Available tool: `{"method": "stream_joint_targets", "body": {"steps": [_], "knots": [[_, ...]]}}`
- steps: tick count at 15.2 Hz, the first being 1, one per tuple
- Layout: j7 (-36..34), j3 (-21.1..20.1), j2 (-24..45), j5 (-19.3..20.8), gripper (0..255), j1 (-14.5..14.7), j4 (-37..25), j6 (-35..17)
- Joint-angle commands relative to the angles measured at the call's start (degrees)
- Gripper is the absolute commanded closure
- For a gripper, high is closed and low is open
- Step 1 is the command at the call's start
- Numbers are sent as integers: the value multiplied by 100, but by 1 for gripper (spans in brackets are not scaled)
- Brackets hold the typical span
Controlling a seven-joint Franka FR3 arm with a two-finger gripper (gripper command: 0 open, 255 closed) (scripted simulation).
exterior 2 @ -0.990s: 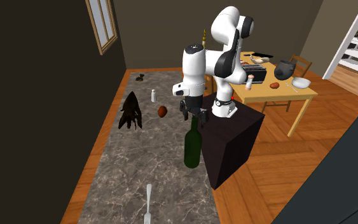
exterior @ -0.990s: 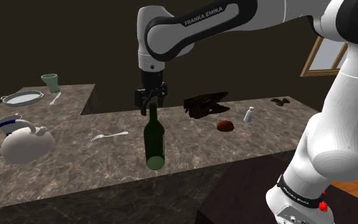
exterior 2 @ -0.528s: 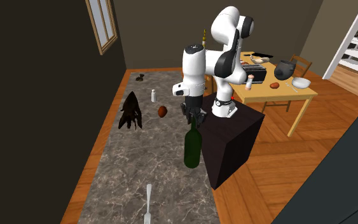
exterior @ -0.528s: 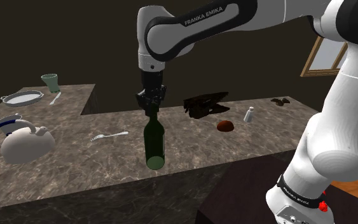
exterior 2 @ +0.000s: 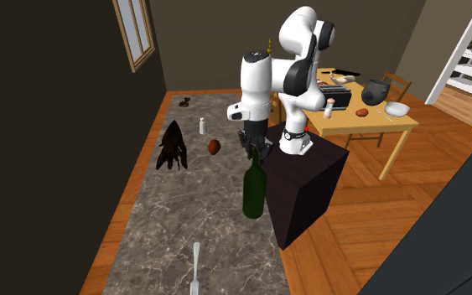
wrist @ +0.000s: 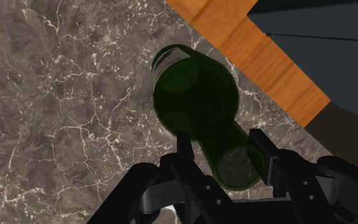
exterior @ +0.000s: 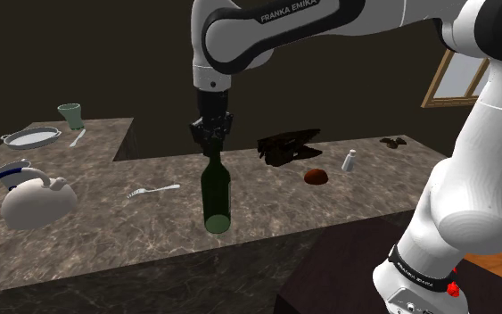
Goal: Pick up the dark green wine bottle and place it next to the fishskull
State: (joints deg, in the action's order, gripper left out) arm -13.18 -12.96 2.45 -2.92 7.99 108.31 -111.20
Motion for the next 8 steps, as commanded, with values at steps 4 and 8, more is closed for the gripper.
{"method": "stream_joint_targets", "body": {"steps": [4, 8], "knots": [[-8, 3, -64, -9, 255, -4, -308, 369], [-20, 4, -87, -10, 255, -6, -589, 673]]}}
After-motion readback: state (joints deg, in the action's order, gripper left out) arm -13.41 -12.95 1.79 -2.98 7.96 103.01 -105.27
